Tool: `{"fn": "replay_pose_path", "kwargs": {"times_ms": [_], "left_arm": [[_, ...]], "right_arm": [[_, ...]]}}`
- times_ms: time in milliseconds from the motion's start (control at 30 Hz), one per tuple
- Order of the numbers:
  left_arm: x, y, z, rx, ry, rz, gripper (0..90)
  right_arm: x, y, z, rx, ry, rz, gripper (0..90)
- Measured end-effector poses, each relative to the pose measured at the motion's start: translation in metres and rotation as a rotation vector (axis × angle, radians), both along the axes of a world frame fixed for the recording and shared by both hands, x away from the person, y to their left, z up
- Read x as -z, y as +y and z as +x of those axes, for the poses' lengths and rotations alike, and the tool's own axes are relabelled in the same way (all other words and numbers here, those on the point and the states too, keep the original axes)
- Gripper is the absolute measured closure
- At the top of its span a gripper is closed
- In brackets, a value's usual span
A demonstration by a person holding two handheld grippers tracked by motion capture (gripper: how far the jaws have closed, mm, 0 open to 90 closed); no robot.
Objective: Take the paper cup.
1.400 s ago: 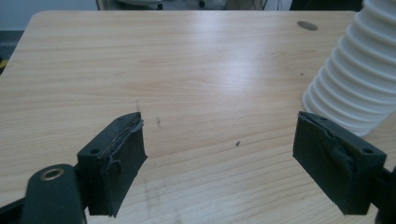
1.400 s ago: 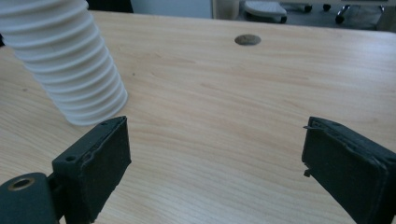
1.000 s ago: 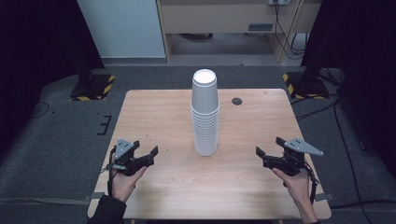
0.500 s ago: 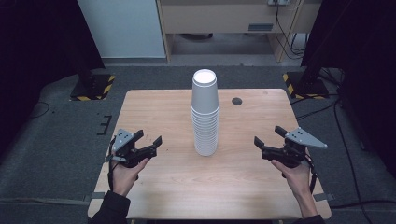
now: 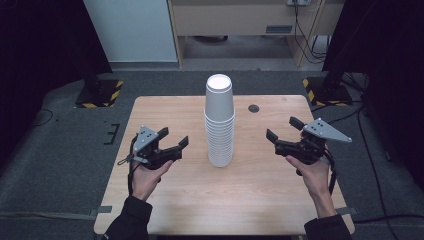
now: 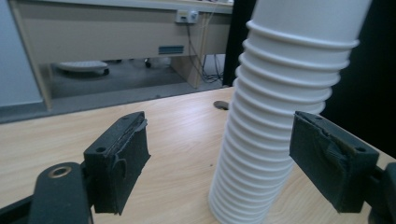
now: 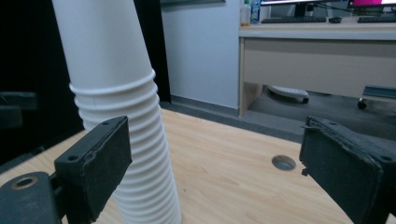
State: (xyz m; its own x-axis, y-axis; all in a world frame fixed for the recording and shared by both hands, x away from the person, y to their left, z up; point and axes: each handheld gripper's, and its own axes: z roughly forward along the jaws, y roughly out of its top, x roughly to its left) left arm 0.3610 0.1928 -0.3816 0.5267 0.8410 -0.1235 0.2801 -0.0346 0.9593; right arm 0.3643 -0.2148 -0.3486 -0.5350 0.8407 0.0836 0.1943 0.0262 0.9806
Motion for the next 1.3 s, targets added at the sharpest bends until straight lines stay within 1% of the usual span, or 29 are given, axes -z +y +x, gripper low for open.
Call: {"fn": "replay_pose_path", "kwargs": {"times_ms": [33, 100, 133, 233, 267, 333, 400, 467, 567, 733, 800, 867, 1000, 1067, 1167, 1233, 1300], "left_arm": [[-0.002, -0.004, 0.000, 0.014, -0.005, 0.004, 18.5], [-0.005, -0.010, 0.000, 0.026, -0.009, 0.017, 18.5], [-0.006, -0.013, 0.001, 0.039, -0.009, 0.016, 18.5], [-0.009, -0.022, 0.003, 0.055, -0.016, 0.020, 18.5], [-0.010, -0.026, 0.004, 0.061, -0.017, 0.014, 18.5], [-0.012, -0.032, 0.006, 0.074, -0.024, 0.007, 18.4], [-0.014, -0.038, 0.007, 0.084, -0.029, 0.012, 18.2], [-0.015, -0.044, 0.010, 0.089, -0.027, 0.017, 17.8], [-0.016, -0.053, 0.016, 0.102, -0.023, 0.010, 17.5], [-0.017, -0.064, 0.023, 0.111, -0.034, 0.023, 16.2], [-0.017, -0.067, 0.025, 0.109, -0.037, 0.026, 15.7], [-0.018, -0.070, 0.028, 0.112, -0.035, 0.026, 15.5], [-0.017, -0.073, 0.033, 0.127, -0.048, 0.027, 14.7], [-0.017, -0.074, 0.036, 0.132, -0.050, 0.028, 14.2], [-0.015, -0.076, 0.039, 0.129, -0.055, 0.032, 13.7], [-0.013, -0.078, 0.041, 0.133, -0.050, 0.029, 13.8], [-0.012, -0.080, 0.043, 0.135, -0.050, 0.038, 13.6]], "right_arm": [[-0.003, 0.002, 0.001, -0.004, -0.005, 0.009, 9.3], [-0.010, 0.005, 0.002, -0.012, -0.017, 0.023, 9.3], [-0.013, 0.006, 0.002, -0.019, -0.021, 0.027, 9.3], [-0.023, 0.014, 0.006, -0.029, -0.036, 0.036, 9.1], [-0.023, 0.014, 0.006, -0.029, -0.036, 0.036, 9.1], [-0.029, 0.020, 0.009, -0.043, -0.040, 0.052, 9.0], [-0.030, 0.022, 0.010, -0.044, -0.041, 0.055, 9.0], [-0.034, 0.028, 0.013, -0.059, -0.041, 0.060, 8.9], [-0.039, 0.035, 0.018, -0.063, -0.044, 0.054, 8.9], [-0.042, 0.046, 0.026, -0.084, -0.037, 0.067, 8.9], [-0.043, 0.050, 0.029, -0.090, -0.038, 0.061, 8.8], [-0.044, 0.053, 0.032, -0.094, -0.034, 0.069, 8.7], [-0.046, 0.059, 0.038, -0.113, -0.031, 0.088, 8.5], [-0.046, 0.061, 0.040, -0.135, -0.025, 0.104, 8.4], [-0.047, 0.064, 0.043, -0.139, -0.038, 0.094, 8.4], [-0.048, 0.067, 0.045, -0.145, -0.037, 0.091, 8.2], [-0.048, 0.070, 0.046, -0.149, -0.039, 0.086, 8.2]]}}
